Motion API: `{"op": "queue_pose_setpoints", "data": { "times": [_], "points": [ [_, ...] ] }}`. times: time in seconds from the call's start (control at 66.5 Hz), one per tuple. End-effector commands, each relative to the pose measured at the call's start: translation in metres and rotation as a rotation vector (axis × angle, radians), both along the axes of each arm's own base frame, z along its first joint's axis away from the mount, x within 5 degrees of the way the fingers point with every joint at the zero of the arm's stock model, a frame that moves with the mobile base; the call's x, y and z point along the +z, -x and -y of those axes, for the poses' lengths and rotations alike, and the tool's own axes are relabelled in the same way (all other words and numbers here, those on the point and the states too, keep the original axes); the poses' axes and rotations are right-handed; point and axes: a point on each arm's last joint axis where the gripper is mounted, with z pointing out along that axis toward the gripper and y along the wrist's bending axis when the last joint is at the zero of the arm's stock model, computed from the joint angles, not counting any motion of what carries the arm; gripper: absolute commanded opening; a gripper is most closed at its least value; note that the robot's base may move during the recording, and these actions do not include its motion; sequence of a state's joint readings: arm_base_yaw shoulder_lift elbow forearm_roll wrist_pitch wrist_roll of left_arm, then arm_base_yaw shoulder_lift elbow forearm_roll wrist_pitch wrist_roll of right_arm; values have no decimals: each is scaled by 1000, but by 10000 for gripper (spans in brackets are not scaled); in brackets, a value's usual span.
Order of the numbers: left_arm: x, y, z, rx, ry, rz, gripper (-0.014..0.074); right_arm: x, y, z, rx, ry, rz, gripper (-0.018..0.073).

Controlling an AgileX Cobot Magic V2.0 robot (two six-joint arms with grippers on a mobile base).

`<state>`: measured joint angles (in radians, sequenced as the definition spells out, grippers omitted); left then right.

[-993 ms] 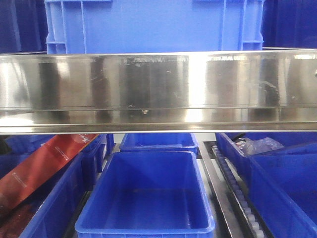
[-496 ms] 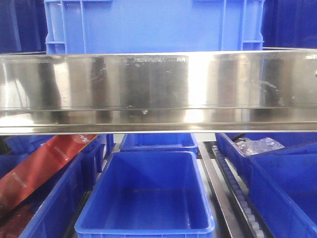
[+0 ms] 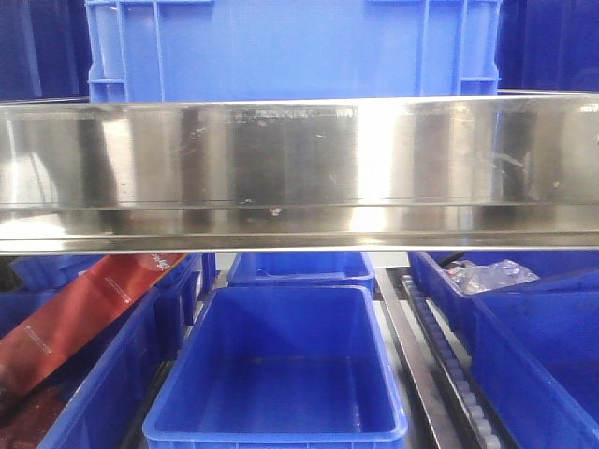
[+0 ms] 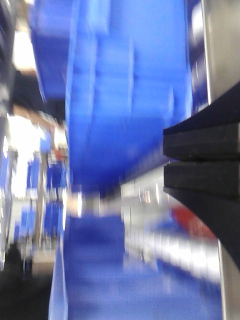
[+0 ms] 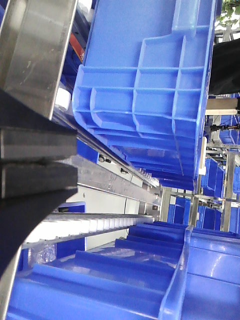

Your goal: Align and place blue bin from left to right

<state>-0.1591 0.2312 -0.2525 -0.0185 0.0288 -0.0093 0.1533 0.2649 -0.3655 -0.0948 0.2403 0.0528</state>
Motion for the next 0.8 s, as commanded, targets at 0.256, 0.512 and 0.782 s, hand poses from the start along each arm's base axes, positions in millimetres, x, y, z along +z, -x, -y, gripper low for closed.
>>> {"op": "queue_pose_setpoints", "data": {
  "times": [0.256,0.512,0.782],
  "points": [
    [-49,15,-14,210,-23,15,-111,2,1,1,-6,7,29,-67],
    [-75,14,-14,210,-27,-61,-111,3,1,1,-5,6,37,-67],
    [-74,14,-14,211,-26,-52,-111,3,1,1,-5,6,39,-67]
  ]
}}
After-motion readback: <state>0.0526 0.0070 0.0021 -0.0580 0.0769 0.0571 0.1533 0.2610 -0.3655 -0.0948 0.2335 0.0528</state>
